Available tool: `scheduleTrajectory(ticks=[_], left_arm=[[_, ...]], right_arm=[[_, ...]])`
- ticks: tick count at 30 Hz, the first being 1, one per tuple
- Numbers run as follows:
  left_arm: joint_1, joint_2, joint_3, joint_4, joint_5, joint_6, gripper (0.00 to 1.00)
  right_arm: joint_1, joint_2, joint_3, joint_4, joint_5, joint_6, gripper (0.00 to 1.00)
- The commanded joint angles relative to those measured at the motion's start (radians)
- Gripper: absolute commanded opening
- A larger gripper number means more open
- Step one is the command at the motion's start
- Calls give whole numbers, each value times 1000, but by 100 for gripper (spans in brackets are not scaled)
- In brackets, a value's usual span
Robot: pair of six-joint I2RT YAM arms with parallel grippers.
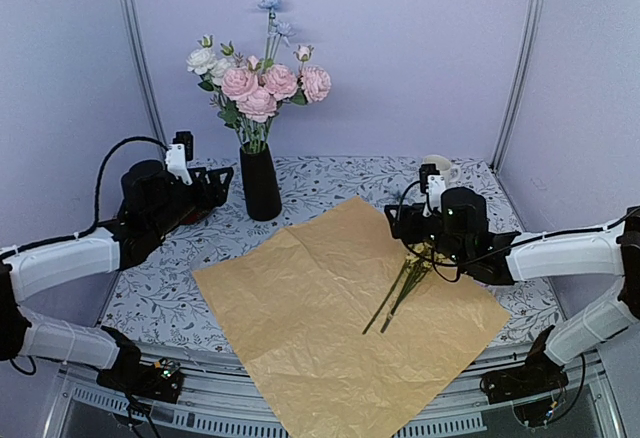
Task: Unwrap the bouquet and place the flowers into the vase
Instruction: Place the fake flower in the vase, then pick up the fake flower from the flattened wrapping paper.
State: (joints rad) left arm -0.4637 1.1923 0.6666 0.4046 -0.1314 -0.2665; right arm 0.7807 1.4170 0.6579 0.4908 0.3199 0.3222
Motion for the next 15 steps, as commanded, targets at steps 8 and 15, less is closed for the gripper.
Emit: scheduleTrajectory(ticks=[8, 15], left_arm=[[-5, -130, -220, 179, 193, -39, 77], [-30, -99, -228, 268, 271, 16, 76]], right_arm=[[6, -136, 37, -492, -61, 480, 56], [-9, -58, 95, -738, -36, 640, 37]])
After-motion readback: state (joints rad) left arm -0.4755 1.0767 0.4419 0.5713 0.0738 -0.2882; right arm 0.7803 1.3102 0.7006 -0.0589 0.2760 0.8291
